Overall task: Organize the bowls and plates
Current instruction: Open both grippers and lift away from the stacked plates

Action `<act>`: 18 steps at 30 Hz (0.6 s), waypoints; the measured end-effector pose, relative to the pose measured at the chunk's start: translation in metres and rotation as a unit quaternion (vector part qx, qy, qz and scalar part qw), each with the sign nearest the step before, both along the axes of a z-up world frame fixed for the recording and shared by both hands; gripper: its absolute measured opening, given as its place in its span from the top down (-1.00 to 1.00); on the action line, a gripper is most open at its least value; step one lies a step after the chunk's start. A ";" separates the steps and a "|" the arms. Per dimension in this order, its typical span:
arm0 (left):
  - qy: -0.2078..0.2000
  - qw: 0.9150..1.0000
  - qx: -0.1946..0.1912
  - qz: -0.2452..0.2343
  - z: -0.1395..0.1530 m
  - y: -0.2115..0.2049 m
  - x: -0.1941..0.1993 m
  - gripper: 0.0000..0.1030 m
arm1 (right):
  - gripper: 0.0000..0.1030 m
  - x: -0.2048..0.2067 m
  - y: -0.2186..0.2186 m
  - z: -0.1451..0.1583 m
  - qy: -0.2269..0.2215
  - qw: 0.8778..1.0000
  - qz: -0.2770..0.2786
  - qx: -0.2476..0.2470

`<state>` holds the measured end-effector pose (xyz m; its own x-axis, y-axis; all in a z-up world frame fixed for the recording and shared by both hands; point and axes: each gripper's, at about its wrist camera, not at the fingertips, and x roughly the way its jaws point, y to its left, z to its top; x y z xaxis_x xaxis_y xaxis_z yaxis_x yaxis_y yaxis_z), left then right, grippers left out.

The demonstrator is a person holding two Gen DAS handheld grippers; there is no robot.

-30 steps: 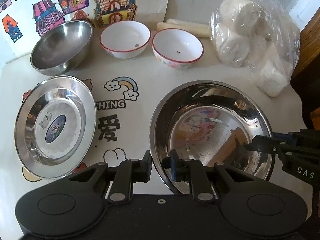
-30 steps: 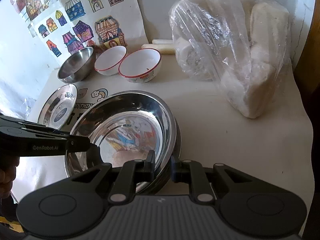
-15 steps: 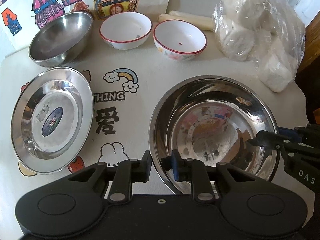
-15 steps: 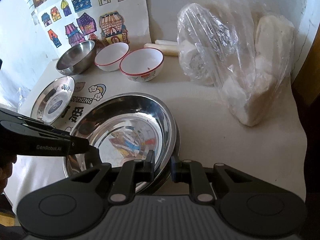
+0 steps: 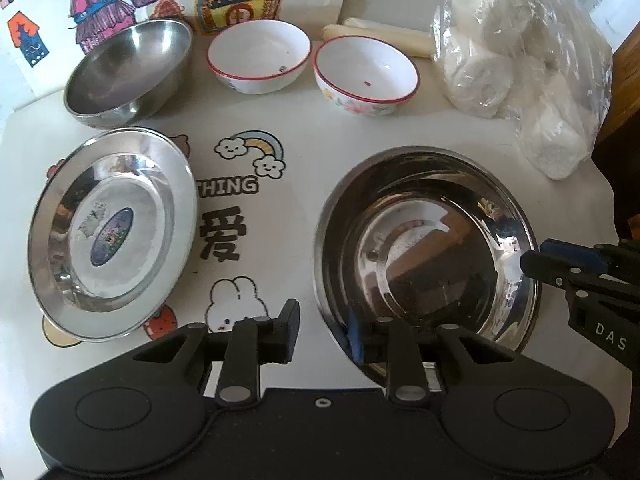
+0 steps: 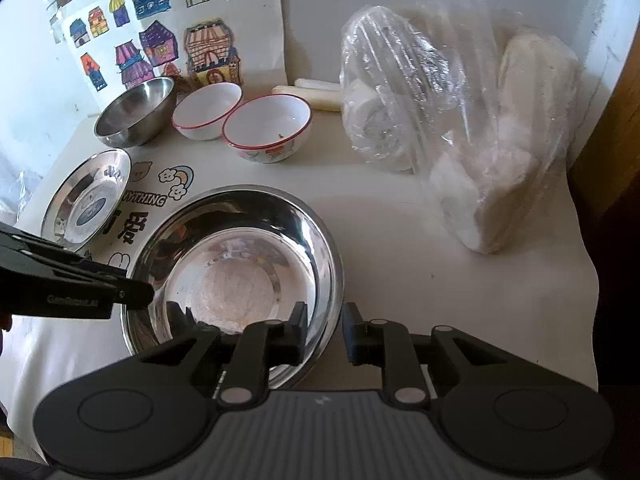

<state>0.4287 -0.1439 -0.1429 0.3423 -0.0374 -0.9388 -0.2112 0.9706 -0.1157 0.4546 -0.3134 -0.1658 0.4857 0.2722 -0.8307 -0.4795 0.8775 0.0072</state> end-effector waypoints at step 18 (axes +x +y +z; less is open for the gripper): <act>-0.057 0.998 -0.005 0.002 0.036 0.053 -0.027 -0.81 | -0.99 -0.045 0.019 0.031 -0.036 0.996 -0.078 0.026</act>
<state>0.4019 -0.0909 -0.1069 0.4475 -0.0440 -0.8932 -0.2008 0.9683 -0.1483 0.4098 -0.2942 -0.1346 0.5836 0.2301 -0.7788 -0.3375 0.9410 0.0251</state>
